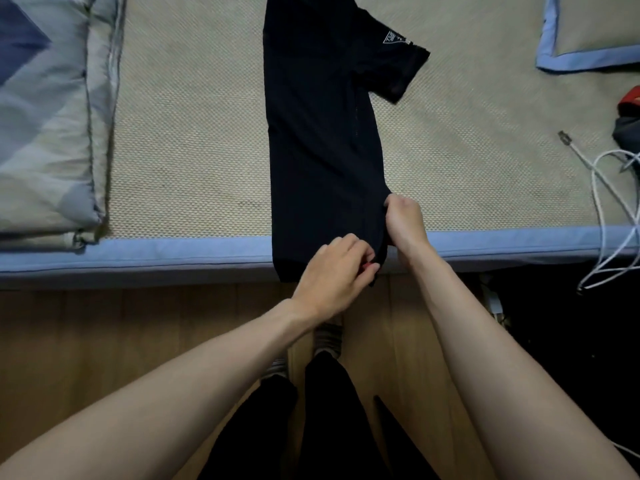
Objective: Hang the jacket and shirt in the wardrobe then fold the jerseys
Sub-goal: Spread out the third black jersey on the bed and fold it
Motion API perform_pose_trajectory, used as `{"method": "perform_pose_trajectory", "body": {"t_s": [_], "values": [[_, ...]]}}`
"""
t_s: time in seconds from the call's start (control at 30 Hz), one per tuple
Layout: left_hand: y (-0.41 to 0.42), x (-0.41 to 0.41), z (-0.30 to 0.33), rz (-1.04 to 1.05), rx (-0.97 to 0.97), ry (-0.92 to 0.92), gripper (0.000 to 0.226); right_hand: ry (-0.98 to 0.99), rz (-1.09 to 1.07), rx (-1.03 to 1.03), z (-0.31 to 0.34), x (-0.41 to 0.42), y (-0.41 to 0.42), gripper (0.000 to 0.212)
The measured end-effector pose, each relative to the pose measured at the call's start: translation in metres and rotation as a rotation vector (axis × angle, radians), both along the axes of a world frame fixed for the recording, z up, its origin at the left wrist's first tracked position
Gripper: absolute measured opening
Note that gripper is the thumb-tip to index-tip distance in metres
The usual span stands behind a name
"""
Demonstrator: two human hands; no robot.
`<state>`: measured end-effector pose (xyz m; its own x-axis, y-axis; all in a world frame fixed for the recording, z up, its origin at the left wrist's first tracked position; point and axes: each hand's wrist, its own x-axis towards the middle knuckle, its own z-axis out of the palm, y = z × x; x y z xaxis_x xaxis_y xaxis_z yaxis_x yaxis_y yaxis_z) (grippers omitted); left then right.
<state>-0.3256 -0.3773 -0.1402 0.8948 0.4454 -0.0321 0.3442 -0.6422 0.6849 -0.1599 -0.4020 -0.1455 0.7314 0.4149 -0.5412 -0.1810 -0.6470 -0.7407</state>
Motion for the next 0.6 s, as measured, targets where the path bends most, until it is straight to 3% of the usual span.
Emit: {"method": "perform_pose_trajectory", "body": {"t_s": [0.13, 0.23, 0.4, 0.5, 0.6], "values": [[-0.019, 0.019, -0.014, -0.116, -0.156, 0.311, 0.018, -0.146, 0.137, -0.275, -0.024, 0.013, -0.022, 0.037], [-0.022, 0.021, -0.024, -0.222, -0.126, 0.513, 0.015, -0.098, 0.249, -0.444, -0.045, 0.017, -0.038, 0.041], [0.019, 0.024, -0.021, -0.117, -0.037, 0.615, 0.016, -0.06, 0.279, -0.344, -0.047, 0.03, -0.04, 0.036], [0.056, 0.032, -0.016, -0.051, -0.016, 0.683, 0.018, -0.016, 0.393, -0.42, -0.048, 0.039, -0.04, 0.039], [0.087, 0.047, -0.007, 0.007, 0.026, 0.767, 0.021, 0.044, 0.566, -0.578, -0.042, 0.056, -0.029, 0.027]]}}
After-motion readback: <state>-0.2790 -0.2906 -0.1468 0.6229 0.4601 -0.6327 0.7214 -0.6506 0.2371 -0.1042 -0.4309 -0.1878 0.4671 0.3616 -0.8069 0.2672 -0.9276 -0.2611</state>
